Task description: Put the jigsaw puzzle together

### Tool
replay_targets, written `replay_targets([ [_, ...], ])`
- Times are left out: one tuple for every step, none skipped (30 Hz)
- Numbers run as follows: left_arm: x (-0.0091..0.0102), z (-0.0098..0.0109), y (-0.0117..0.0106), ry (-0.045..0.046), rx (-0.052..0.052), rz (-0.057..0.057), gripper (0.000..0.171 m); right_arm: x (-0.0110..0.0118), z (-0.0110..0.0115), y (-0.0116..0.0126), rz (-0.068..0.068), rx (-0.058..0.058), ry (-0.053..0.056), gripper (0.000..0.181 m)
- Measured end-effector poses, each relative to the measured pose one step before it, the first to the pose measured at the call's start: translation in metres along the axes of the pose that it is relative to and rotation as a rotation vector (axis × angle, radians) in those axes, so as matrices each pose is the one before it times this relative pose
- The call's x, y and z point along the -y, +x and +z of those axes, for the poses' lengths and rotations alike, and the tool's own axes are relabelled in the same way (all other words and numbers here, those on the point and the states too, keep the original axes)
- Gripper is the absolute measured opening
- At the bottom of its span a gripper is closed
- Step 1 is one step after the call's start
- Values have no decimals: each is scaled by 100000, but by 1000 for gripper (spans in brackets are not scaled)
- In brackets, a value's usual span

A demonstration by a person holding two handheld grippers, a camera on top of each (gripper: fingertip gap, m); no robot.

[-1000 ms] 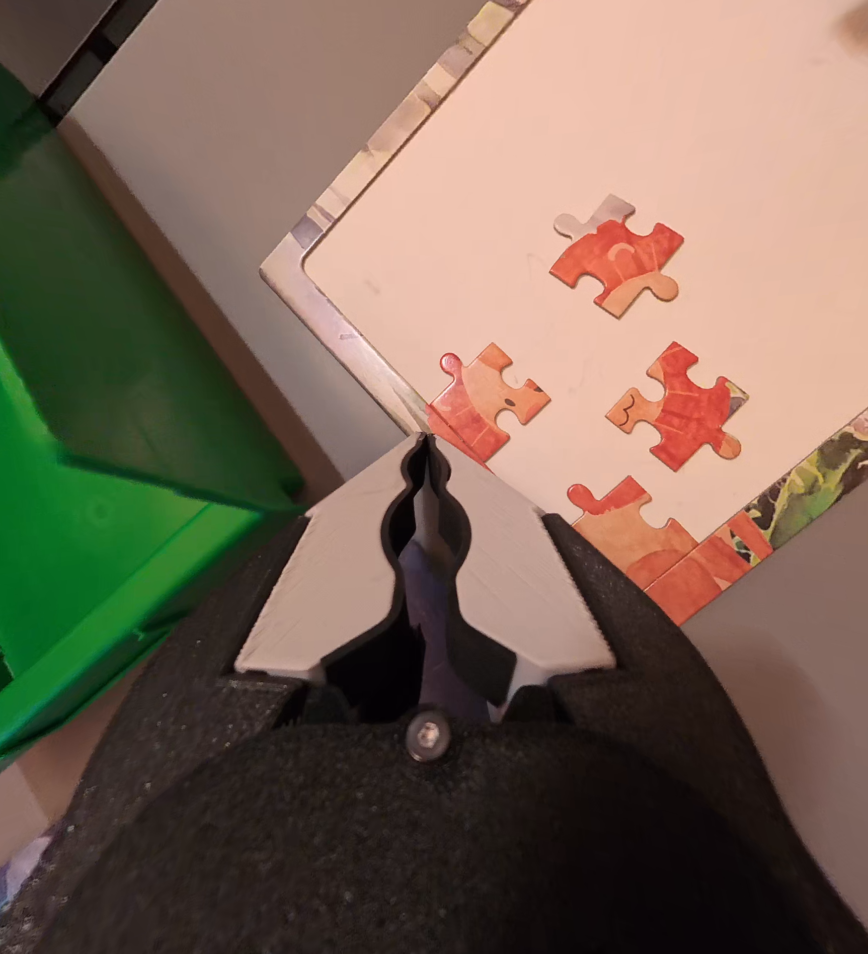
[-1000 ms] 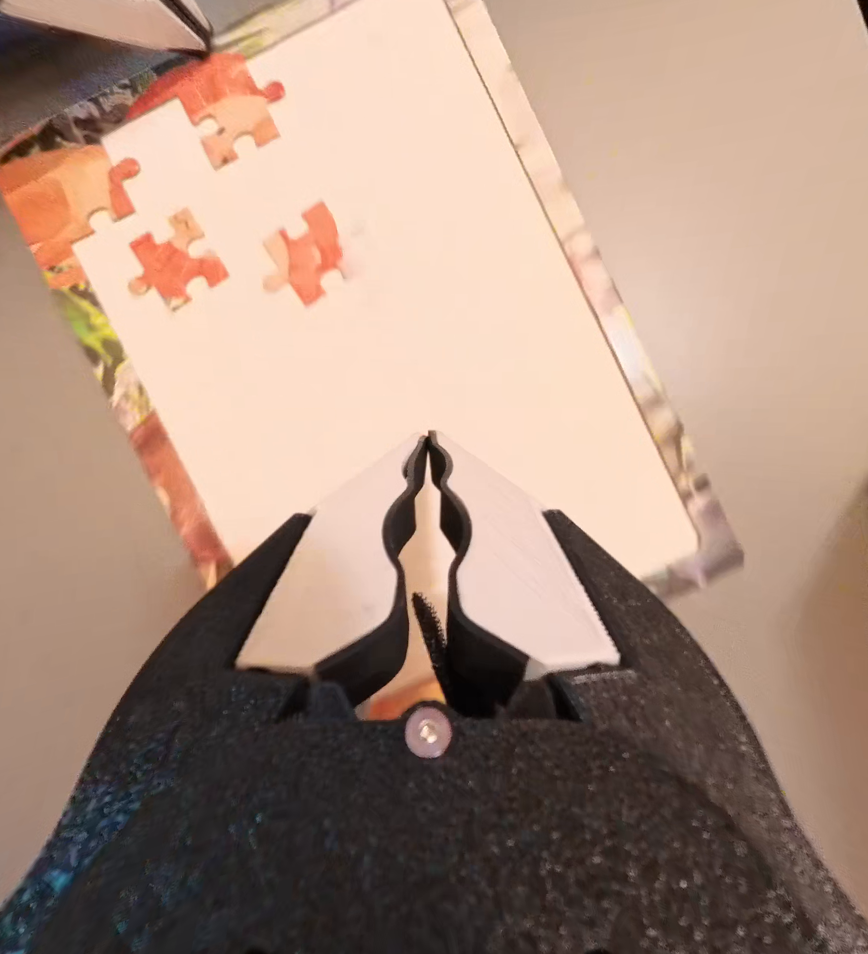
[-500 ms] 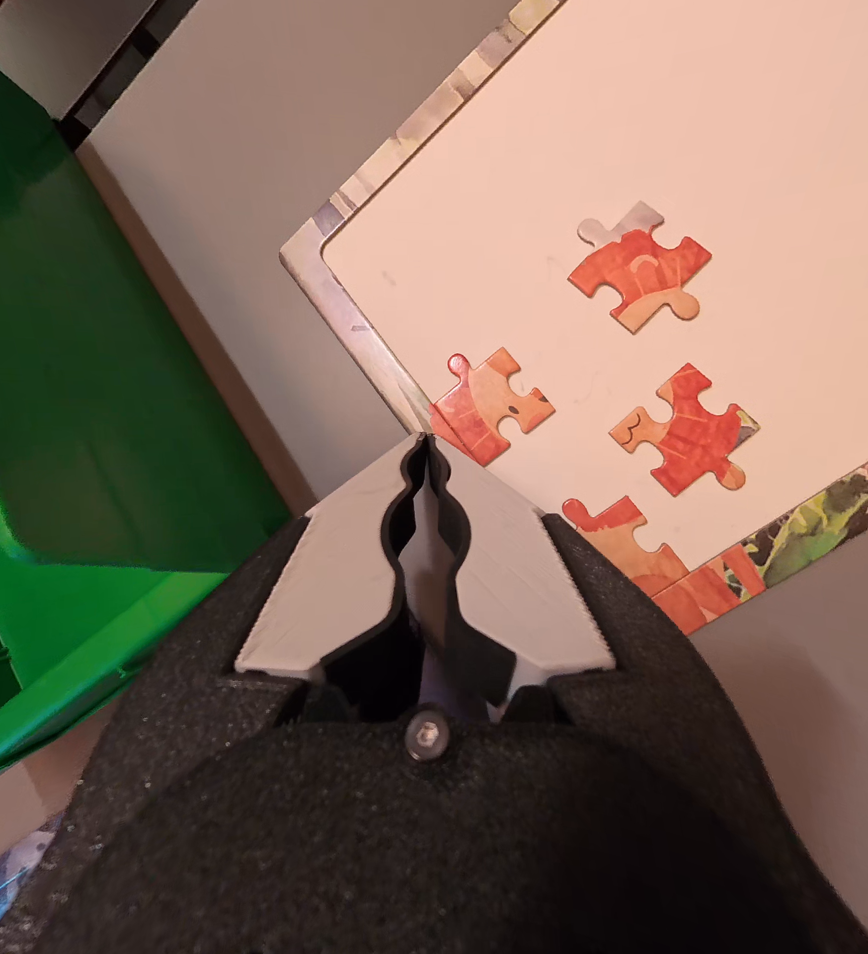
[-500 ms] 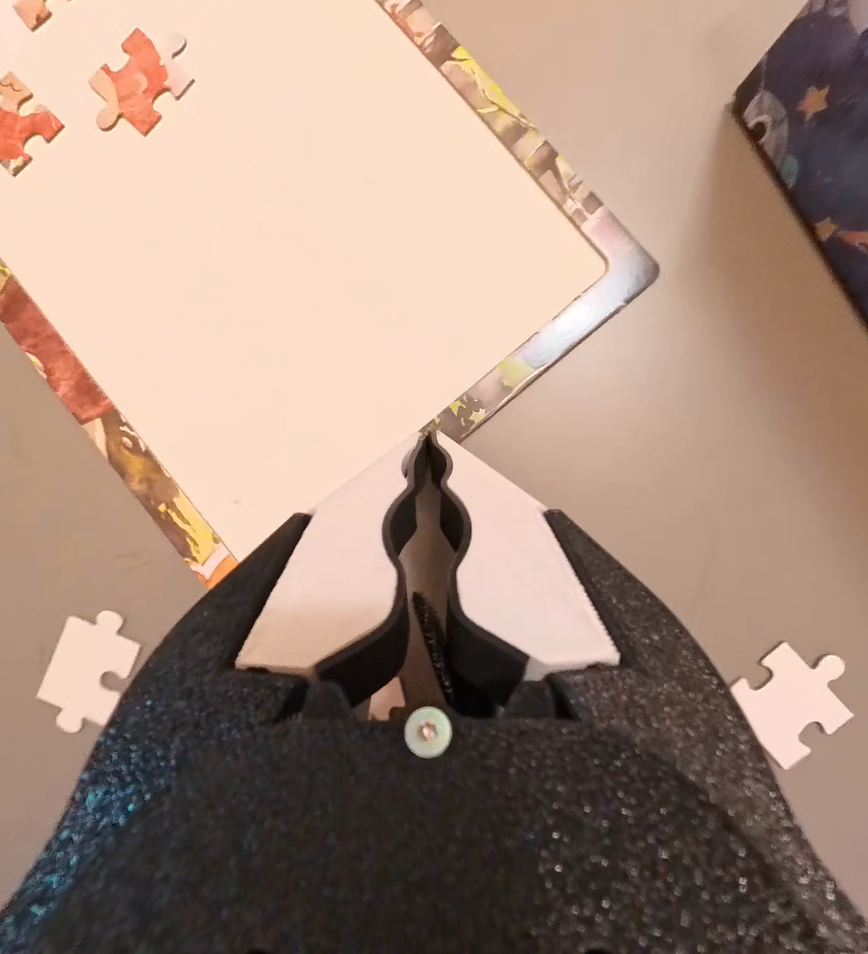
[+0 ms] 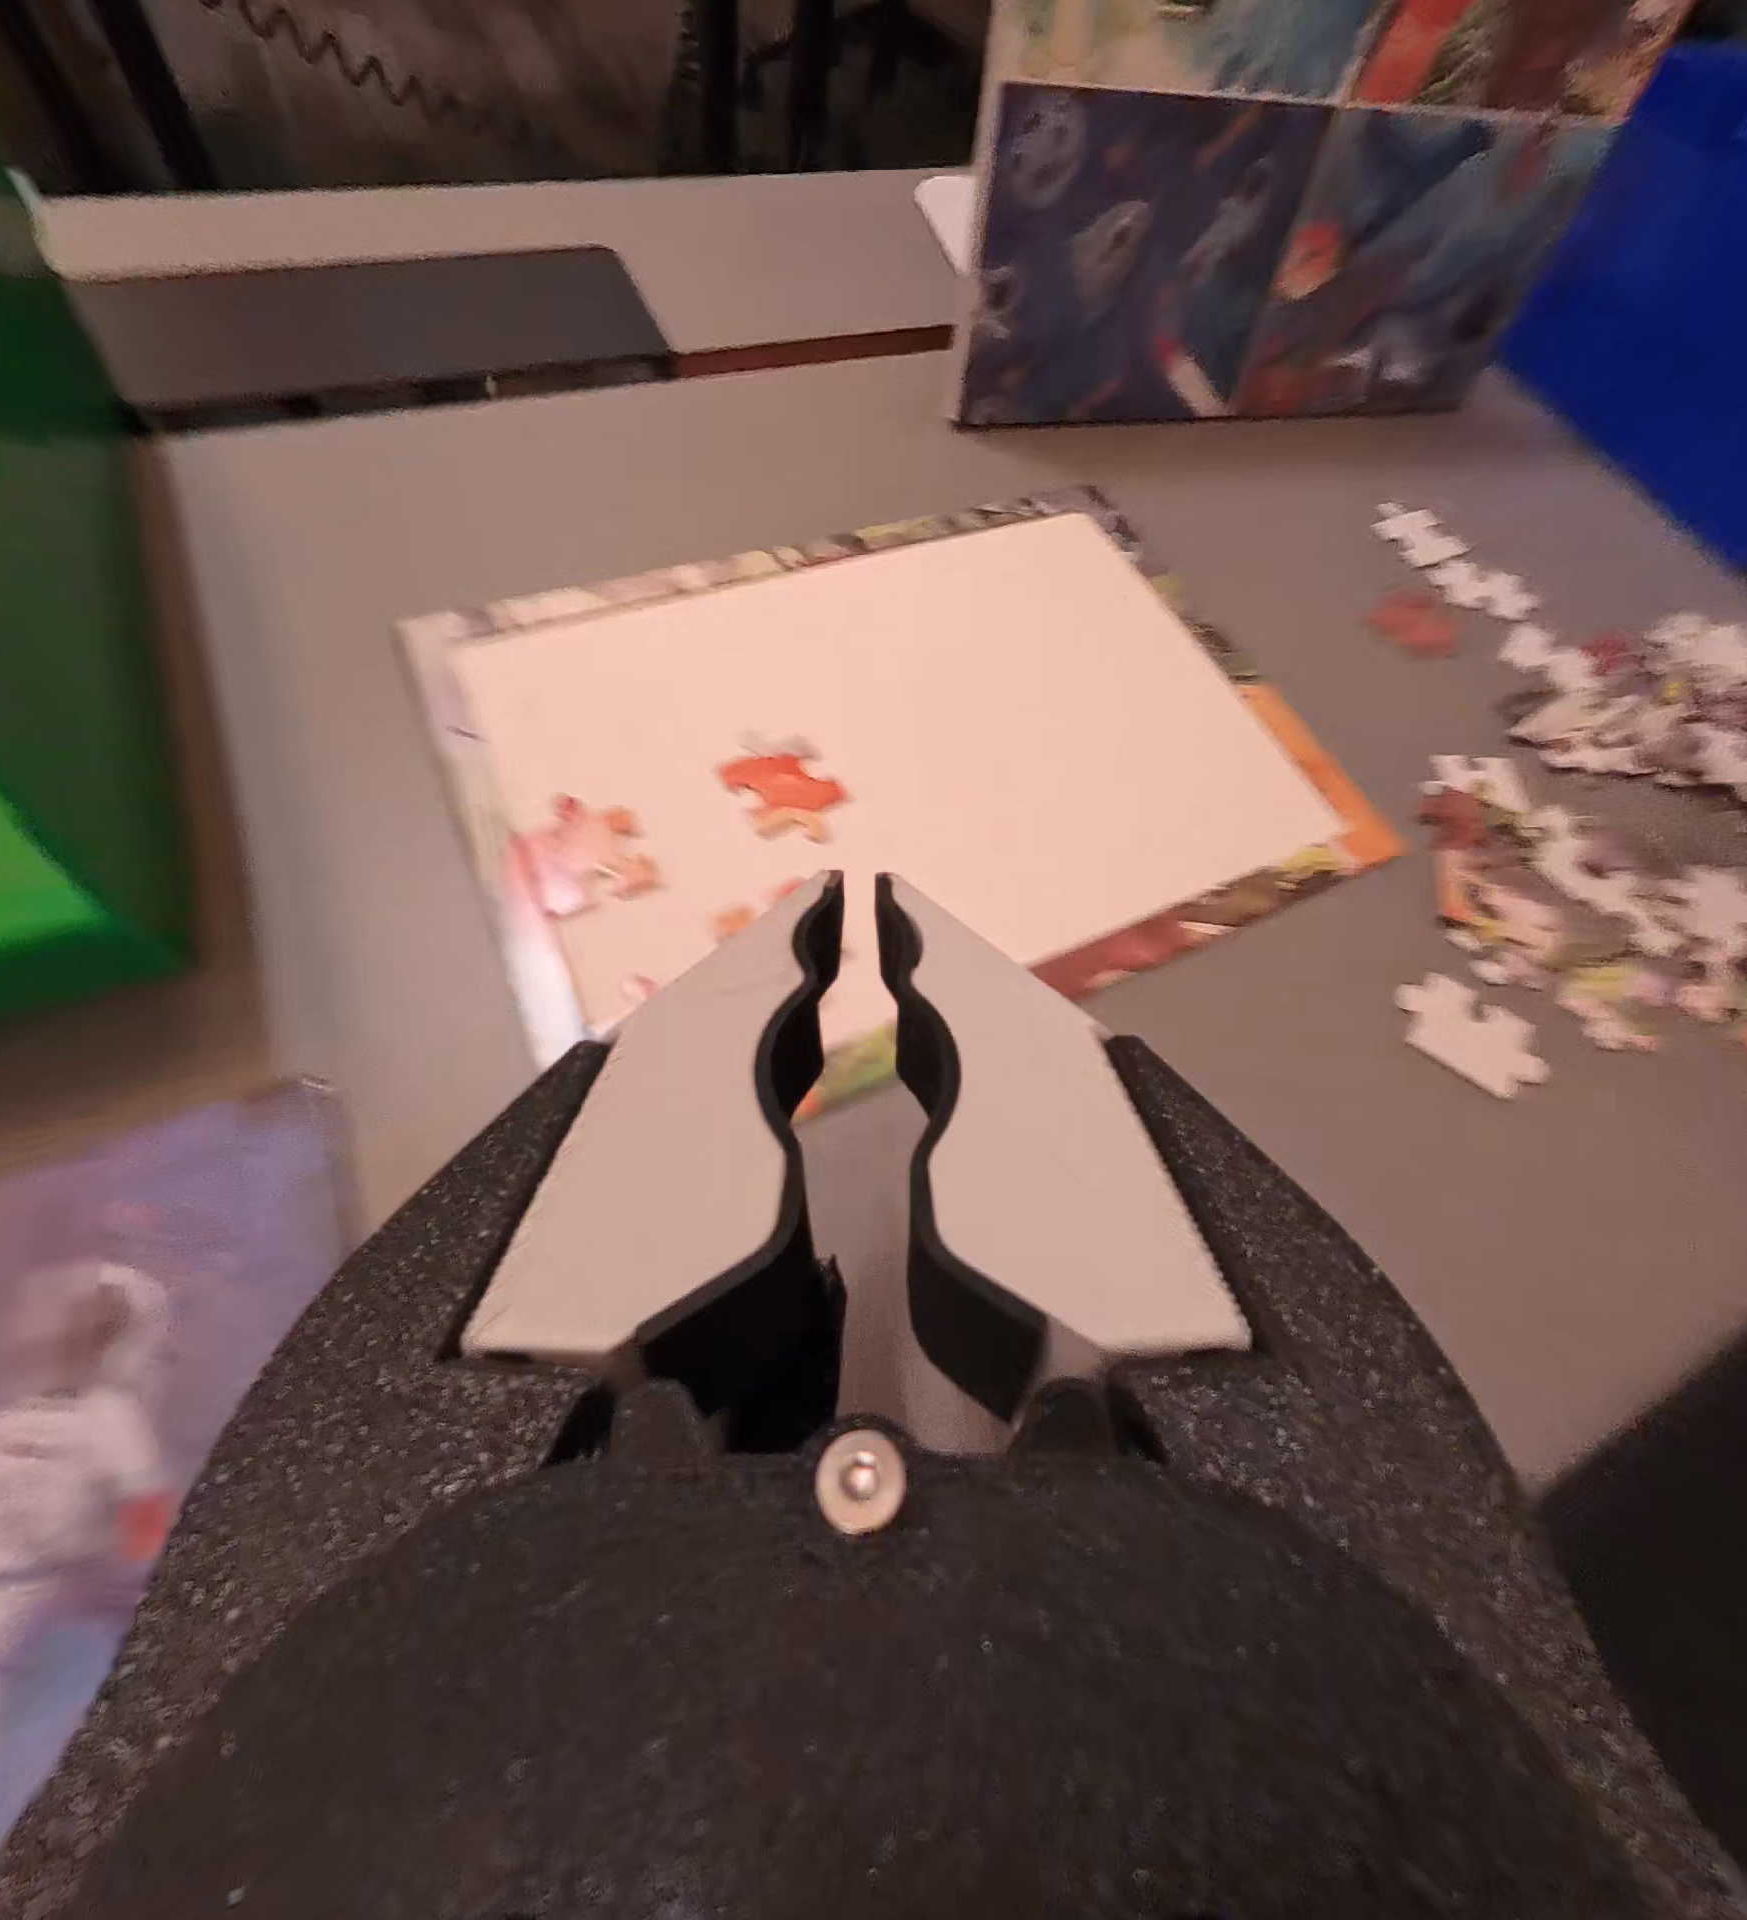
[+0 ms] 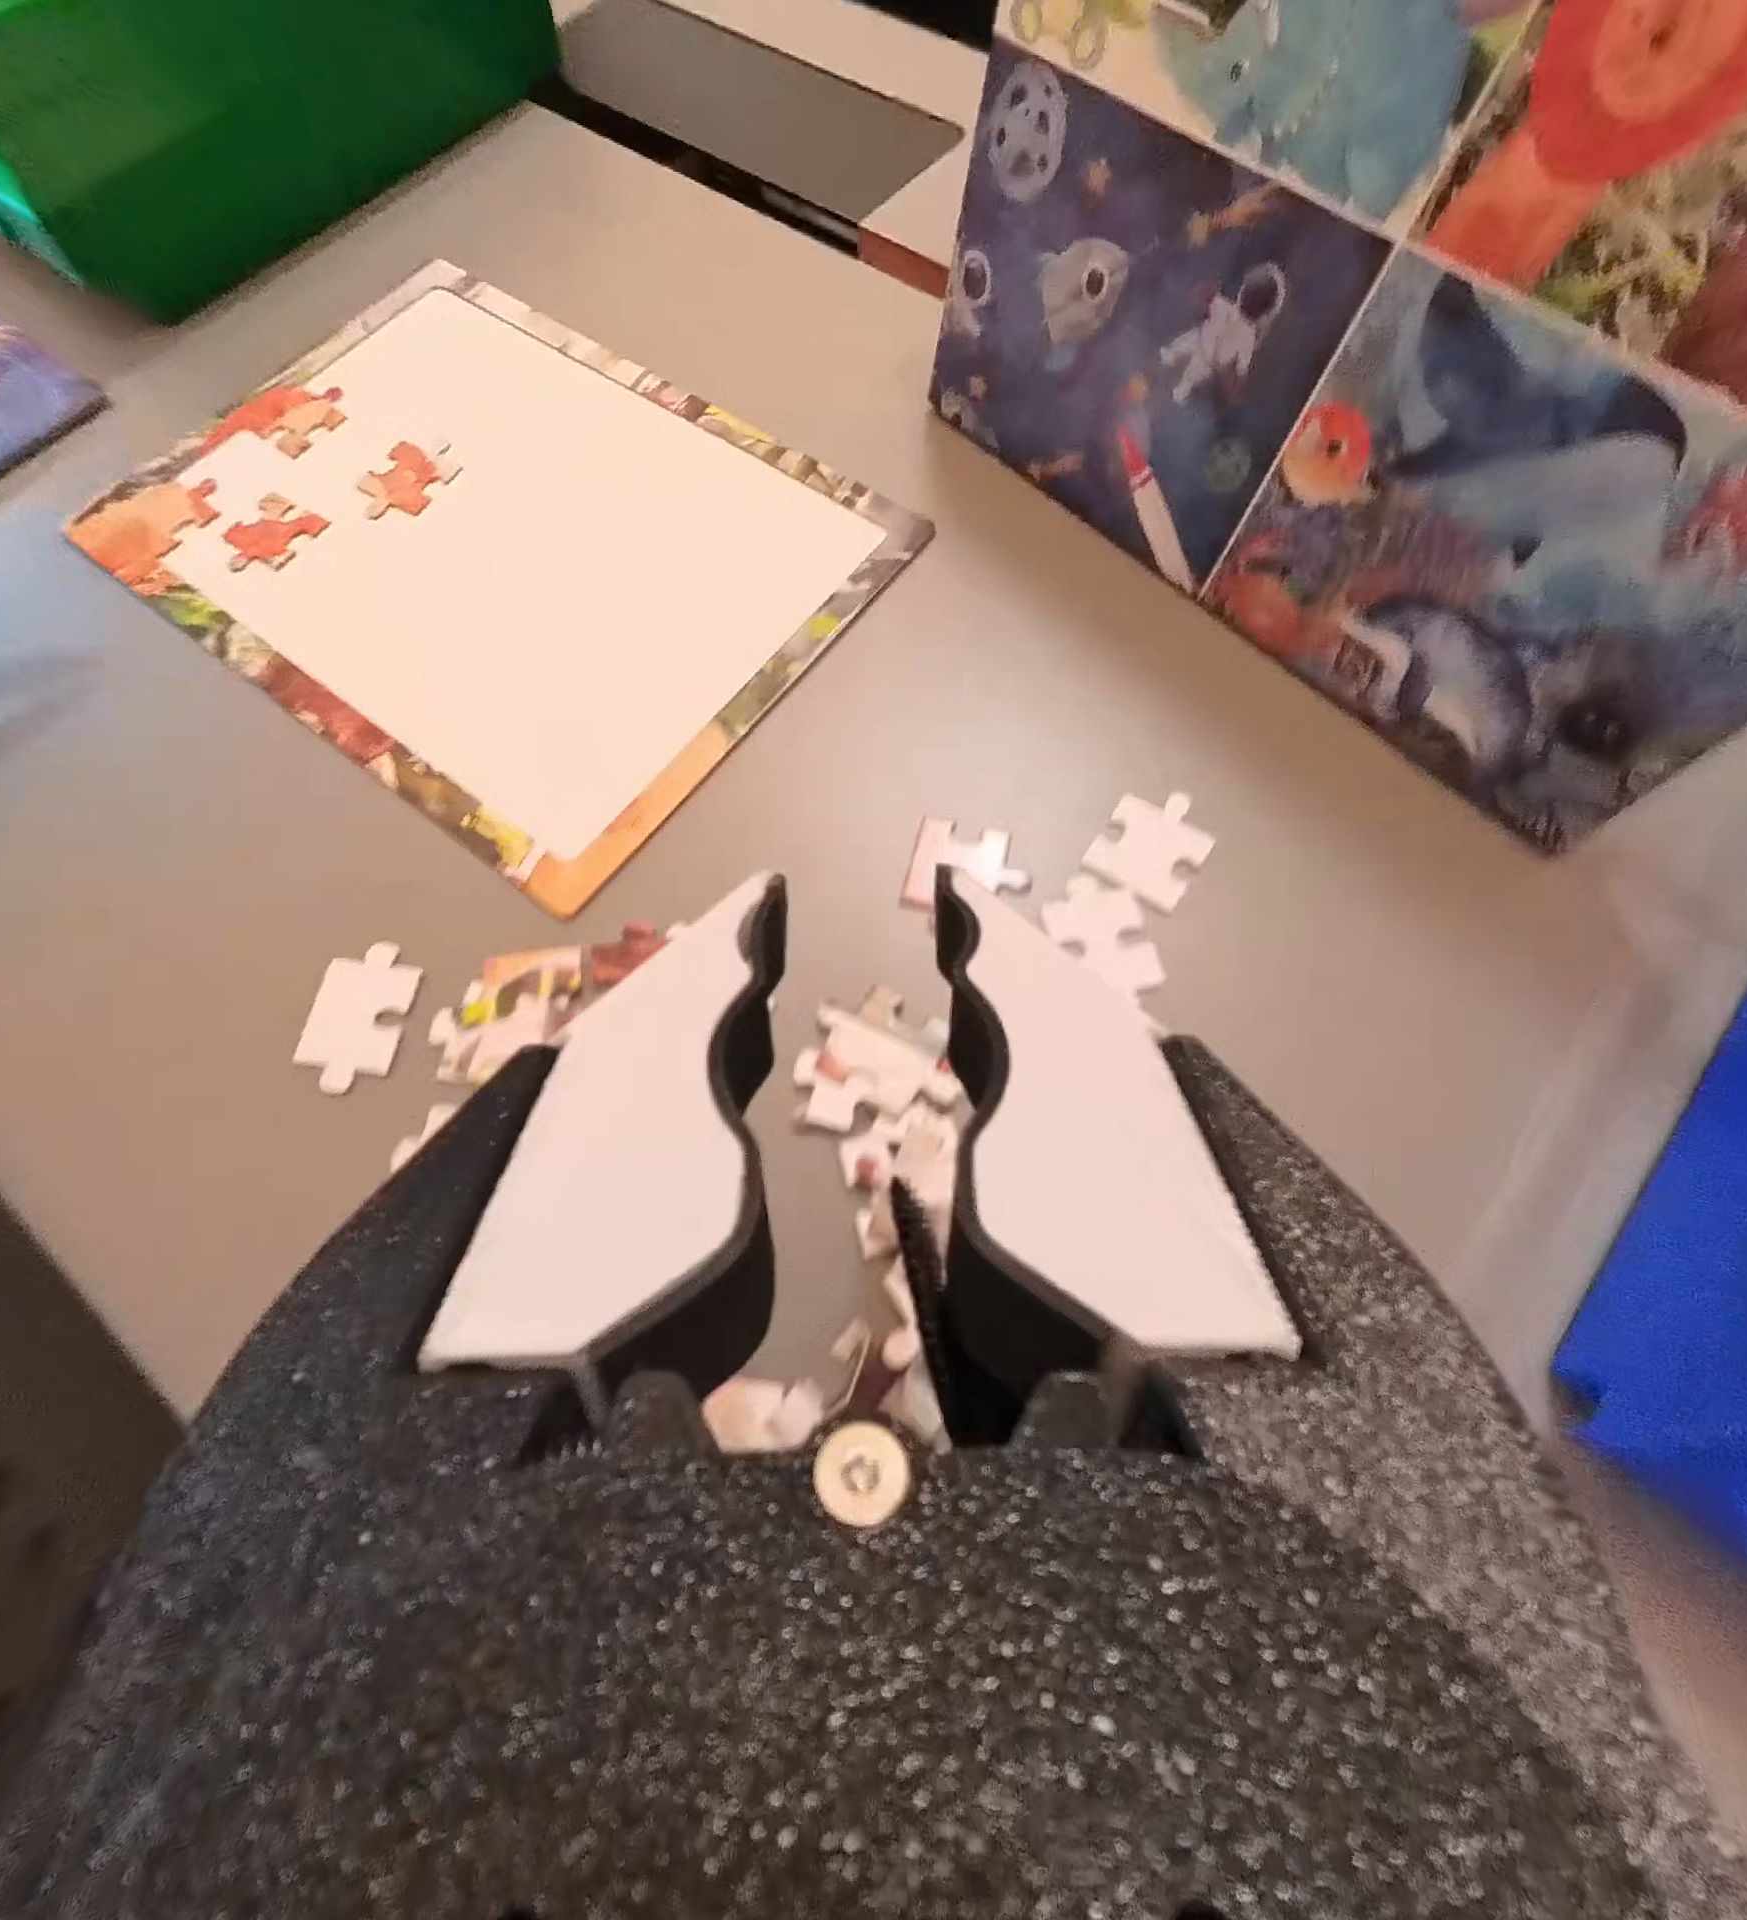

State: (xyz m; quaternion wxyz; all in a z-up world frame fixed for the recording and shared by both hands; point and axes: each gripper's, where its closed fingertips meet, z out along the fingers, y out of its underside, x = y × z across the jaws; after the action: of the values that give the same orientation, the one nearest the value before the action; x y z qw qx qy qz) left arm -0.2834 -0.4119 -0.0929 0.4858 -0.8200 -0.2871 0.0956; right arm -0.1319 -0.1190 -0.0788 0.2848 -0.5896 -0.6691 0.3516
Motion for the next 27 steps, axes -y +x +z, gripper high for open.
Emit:
replay_targets([
  [-870,-52,1550,1559,-1776,-3823,5,-1337,-835,-449,0,179,2318,29],
  [-1045,197,1470,-505,-1653,-1864,5,-1413,-714,-505,134,124,1011,29],
  [-1047,325,1489,-2135,-2360,426,5,-1377,-588,-580,1030,832,230,29],
  [-679,319,1144,-812,-907,1213,5,-1383,-491,-754,1706,2379,-649,32],
  [-277,280,837,1311,259,1296,5,-1428,-414,-923,1516,3754,-1720,34],
  [-145,272,807,1795,-501,1614,5,-1505,-393,-839,251,3042,-2438,37],
  [-181,306,725,711,-1038,2451,6,-1702,-362,-871,-1455,2701,-4388,39],
  [-98,275,458,-127,-251,3258,8,-1449,-328,-832,-2686,1765,-4371,39],
  [193,145,236,1175,264,2922,11,-1080,-332,-816,-2983,1810,-3775,38],
  [391,55,185,2863,-303,1819,11,-1027,-378,-381,-2627,78,-4449,38],
  [231,112,141,2339,-850,758,11,-976,-436,339,-1729,-3026,-3795,38],
  [-58,200,18,906,-627,115,11,-870,-447,821,-82,-4297,-2427,38],
  [-131,191,-79,240,-205,5,11,-775,-452,811,1152,-2529,-1140,38],
  [-91,122,-18,19,-441,215,12,-642,-473,969,2157,-1948,34,38],
  [-98,92,130,-77,-1019,103,12,-579,-455,1366,2692,-3518,375,38],
  [-118,63,215,-293,-1246,235,12,-603,-294,1366,2839,-3487,-192,38],
  [-17,28,167,-26,-488,921,12,-464,-80,644,2289,21,-284,41],
  [82,-12,110,573,96,1435,12,-162,88,278,1167,561,564,42],
  [56,2,167,463,-210,1457,12,-29,241,151,-158,-59,645,42],
  [-29,50,201,-159,-612,1165,12,94,357,41,-473,-404,566,42],
  [-73,64,115,-457,-181,917,12,158,421,-52,-380,-281,455,42],
  [7,9,-23,-38,566,849,12,87,479,-51,-143,-177,-282,43],
  [37,-22,-20,342,289,514,12,-112,442,44,-373,-629,-1755,43],
  [-11,-8,88,28,-681,-146,12,204,76,89,-211,-585,88,42],
  [-79,14,82,-411,-822,-588,12,-49,29,208,-443,-1371,-989,39],
  [-42,-2,-17,-213,-272,-568,12,45,33,-52,-177,134,71,38],
  [20,-34,-38,188,-52,-393,12,15,9,-48,-220,-112,53,37],
])
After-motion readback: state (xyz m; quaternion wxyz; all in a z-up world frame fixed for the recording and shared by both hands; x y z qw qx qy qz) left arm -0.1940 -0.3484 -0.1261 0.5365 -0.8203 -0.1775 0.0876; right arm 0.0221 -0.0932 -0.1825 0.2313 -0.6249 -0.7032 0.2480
